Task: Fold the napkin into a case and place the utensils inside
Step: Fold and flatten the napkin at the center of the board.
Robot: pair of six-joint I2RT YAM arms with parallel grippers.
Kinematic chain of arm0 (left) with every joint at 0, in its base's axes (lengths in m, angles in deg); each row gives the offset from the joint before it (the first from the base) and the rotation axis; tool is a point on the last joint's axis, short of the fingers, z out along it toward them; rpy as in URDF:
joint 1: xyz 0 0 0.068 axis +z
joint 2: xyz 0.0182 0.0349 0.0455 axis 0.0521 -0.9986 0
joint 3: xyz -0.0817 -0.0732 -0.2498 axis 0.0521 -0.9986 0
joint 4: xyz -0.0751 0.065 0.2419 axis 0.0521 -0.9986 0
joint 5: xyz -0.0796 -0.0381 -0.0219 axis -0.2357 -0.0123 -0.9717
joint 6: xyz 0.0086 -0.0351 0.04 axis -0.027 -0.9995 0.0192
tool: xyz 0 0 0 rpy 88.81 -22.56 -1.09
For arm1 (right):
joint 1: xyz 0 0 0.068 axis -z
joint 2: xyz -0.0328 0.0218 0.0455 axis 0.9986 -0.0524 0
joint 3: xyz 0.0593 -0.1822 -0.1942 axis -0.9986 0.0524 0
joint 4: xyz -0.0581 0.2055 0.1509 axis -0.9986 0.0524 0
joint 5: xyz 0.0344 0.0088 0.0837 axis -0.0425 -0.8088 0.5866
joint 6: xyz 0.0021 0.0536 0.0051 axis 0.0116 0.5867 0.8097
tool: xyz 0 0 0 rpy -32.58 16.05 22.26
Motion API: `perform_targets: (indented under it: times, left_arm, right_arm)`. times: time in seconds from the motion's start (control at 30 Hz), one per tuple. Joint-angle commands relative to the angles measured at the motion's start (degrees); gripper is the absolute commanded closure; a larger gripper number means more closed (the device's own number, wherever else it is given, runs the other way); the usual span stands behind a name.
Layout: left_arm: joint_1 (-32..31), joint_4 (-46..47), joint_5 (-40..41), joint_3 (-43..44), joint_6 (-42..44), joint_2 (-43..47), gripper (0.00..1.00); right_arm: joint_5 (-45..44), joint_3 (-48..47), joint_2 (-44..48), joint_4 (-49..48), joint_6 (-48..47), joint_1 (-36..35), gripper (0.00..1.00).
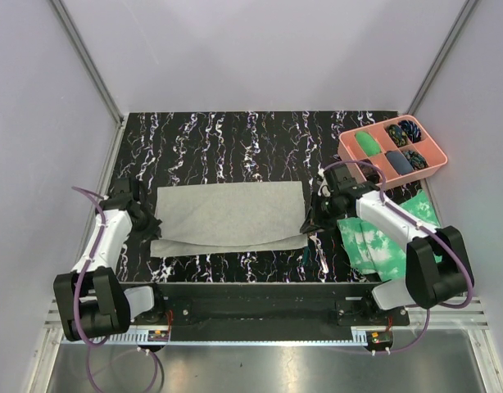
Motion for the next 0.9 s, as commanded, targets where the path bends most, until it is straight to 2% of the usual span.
perform_targets:
  times: [0.0, 0.17, 0.43, 0.87]
  left_arm:
    - [0.24, -0.20, 3.85, -0.07, -1.59, -0.15, 1.00]
    - [0.32, -1.34, 5.87, 0.20, -2.38, 2.31, 1.00]
    - [0.41, -1.61, 5.34, -1.47, -4.05, 2.66, 1.00]
    - [0.50, -0.90, 6.66, -2.26, -5.11, -1.11, 1.00]
  right_arm:
    - [0.01, 1.32, 2.81, -1.54, 0.40, -0.45, 1.00]
    - [-0.87, 2.19, 5.00, -1.27, 1.27, -0.45, 1.00]
    - [0.44, 5.01, 3.08, -2.41, 1.63, -0.45, 1.00]
    - [-0.79, 6.33, 0.44, -3.38, 2.59, -0.45, 1.00]
